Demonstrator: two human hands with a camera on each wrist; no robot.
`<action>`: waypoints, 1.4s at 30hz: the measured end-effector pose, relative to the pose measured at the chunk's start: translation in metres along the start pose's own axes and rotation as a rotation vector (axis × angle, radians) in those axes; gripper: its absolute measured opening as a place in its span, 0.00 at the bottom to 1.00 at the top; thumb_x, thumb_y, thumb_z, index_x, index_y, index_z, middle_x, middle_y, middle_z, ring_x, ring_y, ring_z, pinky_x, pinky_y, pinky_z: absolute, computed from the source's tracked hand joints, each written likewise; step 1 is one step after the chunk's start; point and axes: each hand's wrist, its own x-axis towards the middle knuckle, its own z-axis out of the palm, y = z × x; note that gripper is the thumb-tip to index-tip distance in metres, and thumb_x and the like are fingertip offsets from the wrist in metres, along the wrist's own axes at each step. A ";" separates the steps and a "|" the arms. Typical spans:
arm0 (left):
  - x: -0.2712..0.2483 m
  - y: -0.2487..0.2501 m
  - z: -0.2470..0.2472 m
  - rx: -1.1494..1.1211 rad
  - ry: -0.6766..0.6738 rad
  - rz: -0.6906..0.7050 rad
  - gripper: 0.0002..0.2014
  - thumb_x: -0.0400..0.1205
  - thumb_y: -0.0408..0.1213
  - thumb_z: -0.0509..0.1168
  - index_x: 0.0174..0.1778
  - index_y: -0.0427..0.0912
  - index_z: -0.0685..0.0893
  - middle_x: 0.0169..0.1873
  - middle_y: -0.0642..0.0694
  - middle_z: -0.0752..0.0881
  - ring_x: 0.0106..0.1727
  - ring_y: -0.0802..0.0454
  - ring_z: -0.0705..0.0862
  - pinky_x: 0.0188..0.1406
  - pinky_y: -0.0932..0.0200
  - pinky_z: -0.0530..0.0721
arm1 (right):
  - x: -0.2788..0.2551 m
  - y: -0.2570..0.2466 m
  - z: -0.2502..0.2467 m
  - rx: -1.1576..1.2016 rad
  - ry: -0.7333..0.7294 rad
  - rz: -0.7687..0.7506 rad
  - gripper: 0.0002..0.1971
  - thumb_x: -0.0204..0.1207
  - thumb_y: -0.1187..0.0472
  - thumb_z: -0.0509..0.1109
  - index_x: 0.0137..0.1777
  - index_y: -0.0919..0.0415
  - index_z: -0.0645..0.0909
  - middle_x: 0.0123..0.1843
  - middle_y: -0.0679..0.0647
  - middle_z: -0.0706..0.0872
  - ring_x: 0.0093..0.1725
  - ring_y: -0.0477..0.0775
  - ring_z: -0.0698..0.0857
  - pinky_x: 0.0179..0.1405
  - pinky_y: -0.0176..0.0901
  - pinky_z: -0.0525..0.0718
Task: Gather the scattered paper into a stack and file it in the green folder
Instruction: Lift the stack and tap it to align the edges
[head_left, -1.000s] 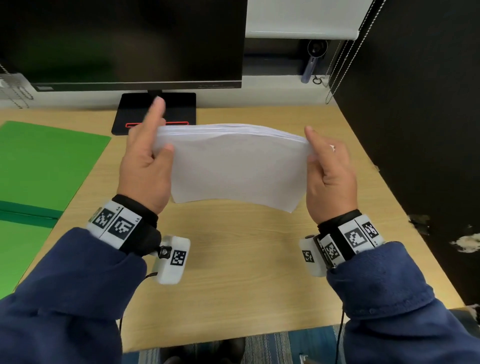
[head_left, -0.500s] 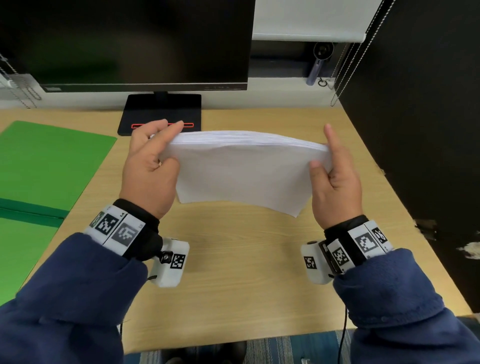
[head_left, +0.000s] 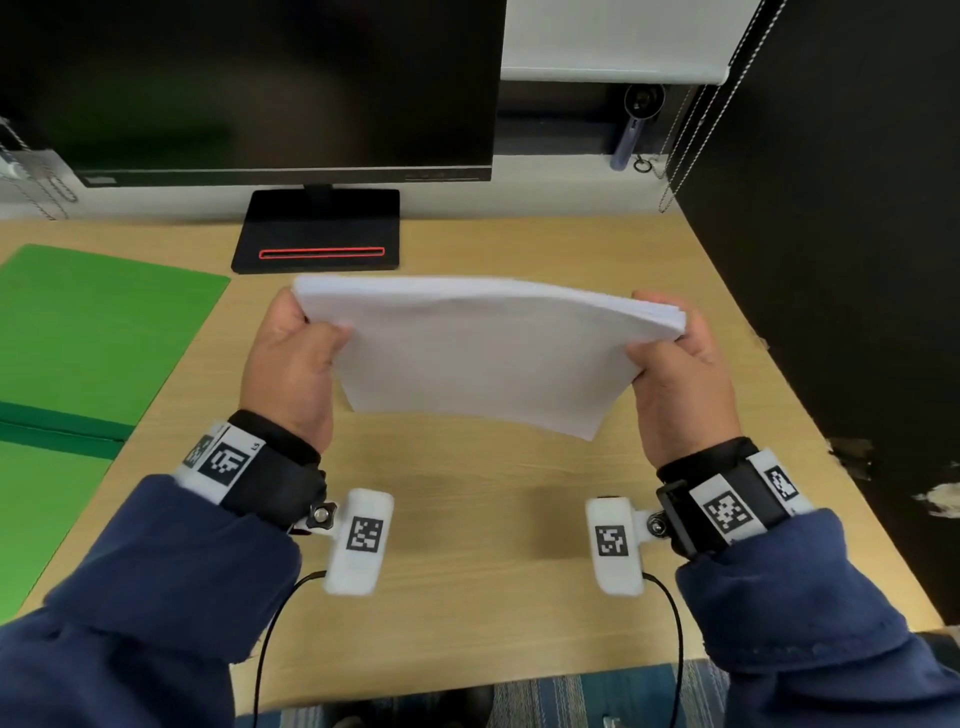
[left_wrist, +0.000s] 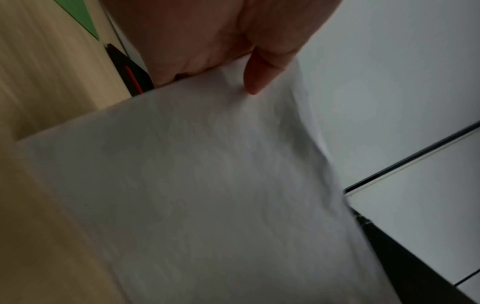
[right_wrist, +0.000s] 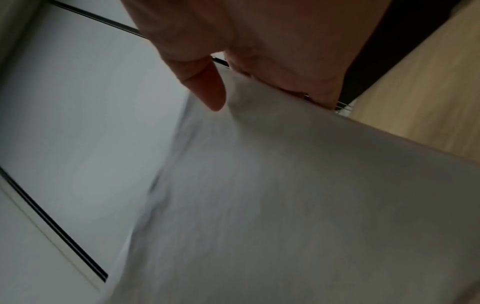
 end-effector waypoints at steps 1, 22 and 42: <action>-0.001 -0.003 -0.001 0.007 0.001 -0.019 0.23 0.75 0.16 0.55 0.61 0.38 0.84 0.53 0.43 0.90 0.53 0.51 0.87 0.55 0.54 0.84 | -0.001 0.002 0.000 -0.010 -0.003 0.034 0.24 0.65 0.69 0.64 0.60 0.53 0.82 0.54 0.51 0.85 0.54 0.53 0.81 0.55 0.49 0.77; -0.010 -0.020 -0.006 -0.038 0.010 -0.121 0.23 0.76 0.16 0.53 0.54 0.44 0.84 0.51 0.46 0.88 0.53 0.50 0.85 0.49 0.62 0.83 | -0.008 0.031 -0.002 0.057 0.014 0.146 0.22 0.72 0.77 0.56 0.53 0.56 0.84 0.49 0.50 0.88 0.49 0.50 0.84 0.49 0.43 0.77; -0.016 -0.015 0.000 -0.060 0.065 -0.074 0.15 0.80 0.22 0.62 0.51 0.47 0.85 0.46 0.50 0.89 0.46 0.61 0.88 0.45 0.68 0.84 | -0.017 0.010 0.012 0.009 0.019 -0.081 0.13 0.83 0.73 0.62 0.56 0.55 0.80 0.44 0.40 0.89 0.44 0.35 0.87 0.43 0.28 0.83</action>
